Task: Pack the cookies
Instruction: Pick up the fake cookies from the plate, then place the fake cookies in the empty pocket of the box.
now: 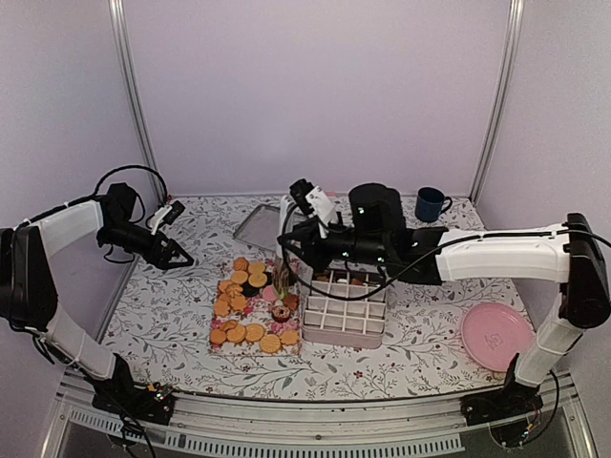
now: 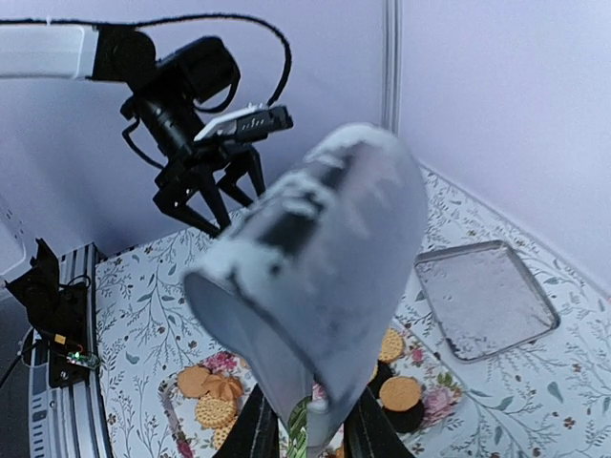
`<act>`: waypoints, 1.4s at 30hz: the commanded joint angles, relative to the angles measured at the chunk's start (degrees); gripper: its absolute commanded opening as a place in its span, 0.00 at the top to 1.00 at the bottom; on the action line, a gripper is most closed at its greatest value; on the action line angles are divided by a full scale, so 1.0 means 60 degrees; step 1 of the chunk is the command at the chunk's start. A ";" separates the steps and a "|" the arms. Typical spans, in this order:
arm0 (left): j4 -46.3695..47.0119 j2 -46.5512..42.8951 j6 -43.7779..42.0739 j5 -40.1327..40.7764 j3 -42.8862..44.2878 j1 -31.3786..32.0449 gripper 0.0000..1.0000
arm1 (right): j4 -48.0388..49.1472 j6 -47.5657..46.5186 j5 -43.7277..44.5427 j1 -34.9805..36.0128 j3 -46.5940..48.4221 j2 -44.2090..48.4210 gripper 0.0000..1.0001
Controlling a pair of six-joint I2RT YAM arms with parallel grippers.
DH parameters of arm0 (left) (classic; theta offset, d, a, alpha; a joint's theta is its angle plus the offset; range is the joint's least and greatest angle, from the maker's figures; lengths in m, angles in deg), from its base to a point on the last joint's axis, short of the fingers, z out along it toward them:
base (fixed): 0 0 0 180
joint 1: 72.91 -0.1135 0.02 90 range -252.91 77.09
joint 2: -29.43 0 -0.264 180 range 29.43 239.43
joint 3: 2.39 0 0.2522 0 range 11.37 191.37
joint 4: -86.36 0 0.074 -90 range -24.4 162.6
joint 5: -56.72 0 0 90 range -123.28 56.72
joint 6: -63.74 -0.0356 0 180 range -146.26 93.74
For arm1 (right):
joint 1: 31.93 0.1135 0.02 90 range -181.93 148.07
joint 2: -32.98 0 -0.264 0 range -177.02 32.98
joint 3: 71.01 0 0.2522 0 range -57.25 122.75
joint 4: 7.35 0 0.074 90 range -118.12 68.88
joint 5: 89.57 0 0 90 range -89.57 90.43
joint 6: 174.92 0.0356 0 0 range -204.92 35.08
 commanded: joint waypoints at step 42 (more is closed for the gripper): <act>-0.0286 0.0288 -0.0029 -0.0186 0.0468 -0.0115 0.06 | -0.1782 -0.1923 0.1427 -0.2685 -0.3200 0.3994 0.92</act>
